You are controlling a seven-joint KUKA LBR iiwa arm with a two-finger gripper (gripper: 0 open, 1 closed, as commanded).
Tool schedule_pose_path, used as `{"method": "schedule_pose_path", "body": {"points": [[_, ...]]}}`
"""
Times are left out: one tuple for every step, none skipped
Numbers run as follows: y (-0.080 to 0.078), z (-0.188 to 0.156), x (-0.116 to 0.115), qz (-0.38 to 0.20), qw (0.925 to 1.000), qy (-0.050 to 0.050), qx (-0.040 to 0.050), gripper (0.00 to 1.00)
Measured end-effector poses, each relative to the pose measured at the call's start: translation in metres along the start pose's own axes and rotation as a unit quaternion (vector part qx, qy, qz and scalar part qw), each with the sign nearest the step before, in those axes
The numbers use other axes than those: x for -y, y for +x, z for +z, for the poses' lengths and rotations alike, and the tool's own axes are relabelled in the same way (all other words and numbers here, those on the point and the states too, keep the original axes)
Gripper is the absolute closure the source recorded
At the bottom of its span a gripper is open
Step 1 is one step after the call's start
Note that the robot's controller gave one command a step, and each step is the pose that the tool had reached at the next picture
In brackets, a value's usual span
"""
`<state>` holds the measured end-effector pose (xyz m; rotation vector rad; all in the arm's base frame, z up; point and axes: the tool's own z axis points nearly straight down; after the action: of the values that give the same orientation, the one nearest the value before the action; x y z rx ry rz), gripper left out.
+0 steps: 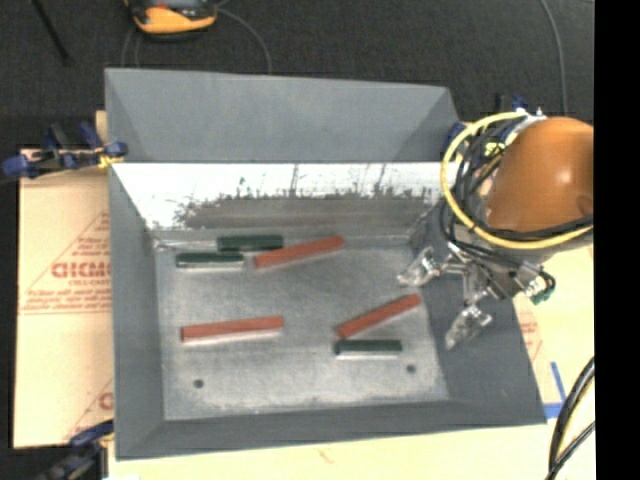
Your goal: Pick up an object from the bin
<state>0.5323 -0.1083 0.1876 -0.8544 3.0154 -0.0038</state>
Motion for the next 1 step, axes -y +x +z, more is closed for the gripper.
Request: {"method": "schedule_pose_path", "body": {"points": [[-0.0224, 0.0385, 0.0003, -0.054, 0.9985, -0.001, -0.0023, 0.00]]}}
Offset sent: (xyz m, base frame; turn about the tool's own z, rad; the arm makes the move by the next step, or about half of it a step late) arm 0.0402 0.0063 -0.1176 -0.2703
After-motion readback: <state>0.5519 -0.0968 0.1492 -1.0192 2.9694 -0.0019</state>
